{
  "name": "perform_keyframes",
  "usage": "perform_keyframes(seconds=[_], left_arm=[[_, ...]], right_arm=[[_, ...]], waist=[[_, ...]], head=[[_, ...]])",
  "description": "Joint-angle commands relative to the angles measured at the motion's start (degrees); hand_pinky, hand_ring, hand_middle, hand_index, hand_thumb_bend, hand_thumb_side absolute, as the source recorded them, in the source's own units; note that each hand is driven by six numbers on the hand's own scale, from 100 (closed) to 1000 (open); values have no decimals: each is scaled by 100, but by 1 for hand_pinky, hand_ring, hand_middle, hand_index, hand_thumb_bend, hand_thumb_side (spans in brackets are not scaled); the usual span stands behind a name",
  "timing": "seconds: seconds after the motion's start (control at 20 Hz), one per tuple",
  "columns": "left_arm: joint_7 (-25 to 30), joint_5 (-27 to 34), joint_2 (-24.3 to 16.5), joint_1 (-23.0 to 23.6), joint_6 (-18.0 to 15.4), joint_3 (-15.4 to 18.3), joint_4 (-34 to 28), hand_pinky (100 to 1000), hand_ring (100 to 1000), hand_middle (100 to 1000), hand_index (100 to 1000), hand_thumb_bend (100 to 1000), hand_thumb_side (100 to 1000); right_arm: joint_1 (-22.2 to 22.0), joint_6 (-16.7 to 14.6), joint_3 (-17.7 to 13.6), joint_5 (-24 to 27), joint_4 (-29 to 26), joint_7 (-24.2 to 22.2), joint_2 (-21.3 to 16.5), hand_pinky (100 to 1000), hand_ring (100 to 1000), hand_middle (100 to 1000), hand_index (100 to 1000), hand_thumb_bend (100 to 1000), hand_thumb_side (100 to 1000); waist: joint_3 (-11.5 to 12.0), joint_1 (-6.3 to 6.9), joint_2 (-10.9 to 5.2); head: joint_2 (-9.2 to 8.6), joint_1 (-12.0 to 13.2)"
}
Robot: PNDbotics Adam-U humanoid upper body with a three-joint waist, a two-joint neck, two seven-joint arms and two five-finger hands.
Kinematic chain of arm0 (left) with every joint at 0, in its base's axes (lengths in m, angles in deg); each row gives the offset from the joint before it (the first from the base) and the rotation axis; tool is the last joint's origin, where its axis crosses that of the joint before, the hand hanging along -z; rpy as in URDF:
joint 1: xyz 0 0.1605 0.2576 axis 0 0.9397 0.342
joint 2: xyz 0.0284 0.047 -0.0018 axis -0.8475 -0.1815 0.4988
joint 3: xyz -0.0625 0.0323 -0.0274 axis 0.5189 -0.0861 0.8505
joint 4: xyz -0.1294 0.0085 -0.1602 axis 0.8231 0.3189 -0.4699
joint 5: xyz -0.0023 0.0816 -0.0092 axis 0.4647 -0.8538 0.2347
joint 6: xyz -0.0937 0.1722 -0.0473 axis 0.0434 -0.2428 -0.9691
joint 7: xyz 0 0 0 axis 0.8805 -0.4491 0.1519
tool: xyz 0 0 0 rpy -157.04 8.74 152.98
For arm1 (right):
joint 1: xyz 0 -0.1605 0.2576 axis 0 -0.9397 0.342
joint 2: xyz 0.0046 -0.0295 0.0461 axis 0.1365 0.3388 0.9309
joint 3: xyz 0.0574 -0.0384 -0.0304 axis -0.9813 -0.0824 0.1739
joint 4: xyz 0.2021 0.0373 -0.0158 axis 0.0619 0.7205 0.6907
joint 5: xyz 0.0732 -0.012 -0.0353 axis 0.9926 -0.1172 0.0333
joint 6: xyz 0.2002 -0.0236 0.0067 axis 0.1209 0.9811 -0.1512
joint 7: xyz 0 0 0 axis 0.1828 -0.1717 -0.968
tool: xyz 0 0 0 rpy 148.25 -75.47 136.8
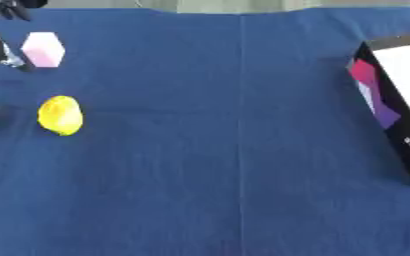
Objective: Pick up the objects with one hand, pass them to the other hand, and then place them into the box on the other side of the table.
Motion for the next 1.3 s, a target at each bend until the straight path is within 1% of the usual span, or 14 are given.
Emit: perform_keyframes(seconds=[0.05, 0.3, 0.6, 0.75, 0.95, 1.3], left_arm=[[-65, -258, -101, -154, 60, 168, 73, 853, 838, 776, 773, 700, 100], [-205, -442, -70, -186, 102, 285, 221, 850, 832, 770, 765, 674, 100], [-327, -554, -78, -189, 114, 327, 252, 846, 831, 772, 769, 695, 100], [-368, -614, -102, -194, 118, 340, 250, 846, 836, 780, 782, 720, 100], [-398, -747, -140, -203, 162, 369, 251, 844, 842, 786, 789, 752, 100], [-548, -866, -179, -214, 257, 468, 245, 842, 841, 785, 785, 744, 100]], right_arm=[[32, 23, 11, -68, -111, -39, -31, 876, 1000, 916, 1000, 100, 517], [48, 49, 38, -154, -111, -42, 27, 876, 1000, 915, 1000, 100, 512], [110, 101, 70, -228, -111, -61, 79, 877, 1000, 915, 1000, 100, 504], [125, 135, 82, -285, -111, -64, 118, 877, 1000, 914, 1000, 100, 500], [151, 148, 105, -345, -111, -65, 142, 877, 1000, 914, 1000, 100, 497], [195, 259, 162, -495, -111, -89, 238, 877, 1000, 914, 1000, 100, 489]], waist=[[-26, 50, -1], [-86, 54, 49], [-148, 77, 129], [-169, 82, 165], [-211, 97, 215], [-284, 123, 301]], head=[[-128, 77], [-231, 119], [-302, 116], [-334, 115], [-365, 203], [-394, 307]])
